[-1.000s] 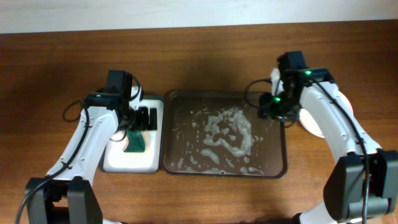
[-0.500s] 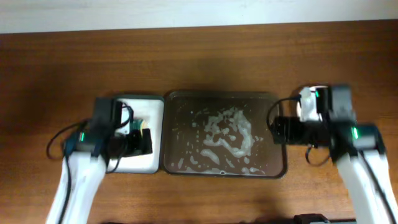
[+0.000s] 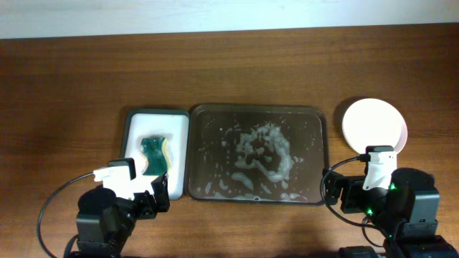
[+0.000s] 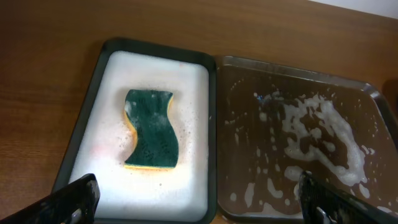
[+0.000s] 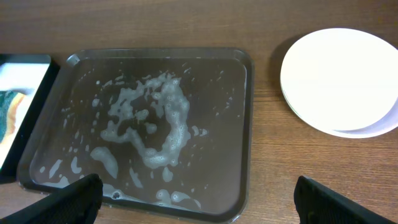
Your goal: Clean dirty plates on tray and stack at the side
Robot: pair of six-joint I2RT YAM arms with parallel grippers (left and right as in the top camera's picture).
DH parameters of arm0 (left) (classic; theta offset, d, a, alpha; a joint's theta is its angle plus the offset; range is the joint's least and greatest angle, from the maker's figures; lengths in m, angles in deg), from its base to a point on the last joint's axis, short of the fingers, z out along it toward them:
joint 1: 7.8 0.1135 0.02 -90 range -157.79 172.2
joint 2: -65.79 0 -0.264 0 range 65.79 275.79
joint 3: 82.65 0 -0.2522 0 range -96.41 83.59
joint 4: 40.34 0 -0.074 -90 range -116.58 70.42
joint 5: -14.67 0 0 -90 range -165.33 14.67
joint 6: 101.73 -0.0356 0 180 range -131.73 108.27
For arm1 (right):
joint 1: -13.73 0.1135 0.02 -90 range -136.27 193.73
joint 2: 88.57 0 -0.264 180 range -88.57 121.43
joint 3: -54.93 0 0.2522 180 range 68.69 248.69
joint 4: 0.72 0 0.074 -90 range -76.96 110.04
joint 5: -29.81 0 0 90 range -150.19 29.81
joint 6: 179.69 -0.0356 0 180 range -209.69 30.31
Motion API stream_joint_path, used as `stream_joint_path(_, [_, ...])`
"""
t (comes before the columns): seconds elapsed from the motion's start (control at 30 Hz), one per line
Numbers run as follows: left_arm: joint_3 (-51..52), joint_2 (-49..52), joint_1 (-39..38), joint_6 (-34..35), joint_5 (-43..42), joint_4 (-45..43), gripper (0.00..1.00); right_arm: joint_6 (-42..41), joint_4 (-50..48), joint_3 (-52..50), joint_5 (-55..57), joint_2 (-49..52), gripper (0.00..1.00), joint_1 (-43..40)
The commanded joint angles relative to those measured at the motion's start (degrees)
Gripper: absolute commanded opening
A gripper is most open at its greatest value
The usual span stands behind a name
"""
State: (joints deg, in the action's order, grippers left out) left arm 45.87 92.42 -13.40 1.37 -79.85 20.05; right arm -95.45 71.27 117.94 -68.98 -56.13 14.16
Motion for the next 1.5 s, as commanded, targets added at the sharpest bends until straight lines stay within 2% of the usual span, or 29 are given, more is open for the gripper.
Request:
stream_joint_path(0.0, [0.7,-0.3,0.0,0.3,-0.2,-0.3,1.00,0.5,-0.2,-0.7,0.9,0.4,0.99,0.0])
stream_joint_path(0.27, [0.7,-0.3,0.0,0.3,-0.2,-0.3,0.99,0.5,-0.1,-0.7,1.0,0.4,0.99,0.0])
stream_joint_path(0.37, [0.7,-0.3,0.0,0.3,-0.2,-0.3,0.99,1.3,1.3,-1.0,5.4,-0.7,0.99,-0.1])
stream_joint_path(0.6, [0.7,-0.3,0.0,0.3,-0.2,-0.3,0.99,1.3,-6.7,-4.8,5.7,-12.2,0.99,-0.1])
stream_joint_path(0.83, [0.7,-0.3,0.0,0.3,-0.2,-0.3,0.99,1.2,-28.2,-25.0,4.3,-30.8,0.99,1.0])
stream_joint_path(1.0, [0.7,-0.3,0.0,0.3,-0.2,-0.3,0.99,1.3,-46.4,-35.6,4.6,-32.2,0.99,1.6])
stream_joint_path(1.1, [0.7,-0.3,0.0,0.3,-0.2,-0.3,0.99,1.3,-63.4,-44.2,4.6,-32.3,0.99,1.6])
stream_joint_path(1.17, [0.7,-0.3,0.0,0.3,-0.2,-0.3,0.99,1.3,-68.5,-47.5,4.6,-32.3,0.99,1.6])
stream_joint_path(1.27, [0.7,-0.3,0.0,0.3,-0.2,-0.3,0.99,3.4,-66.6,-48.9,4.0,-32.3,0.99,1.6])
stream_joint_path(1.33, [0.7,-0.3,0.0,0.3,-0.2,-0.3,0.99,7.5,-60.0,-48.9,2.9,-32.3,0.99,1.6])
stream_joint_path(1.4, [0.7,-0.3,0.0,0.3,-0.2,-0.3,0.99,8.2,-53.8,-48.9,2.9,-32.3,0.99,1.6])
stream_joint_path(1.47, [0.7,-0.3,0.0,0.3,-0.2,-0.3,0.99,8.2,-54.2,-48.9,2.9,-32.3,0.99,1.6])
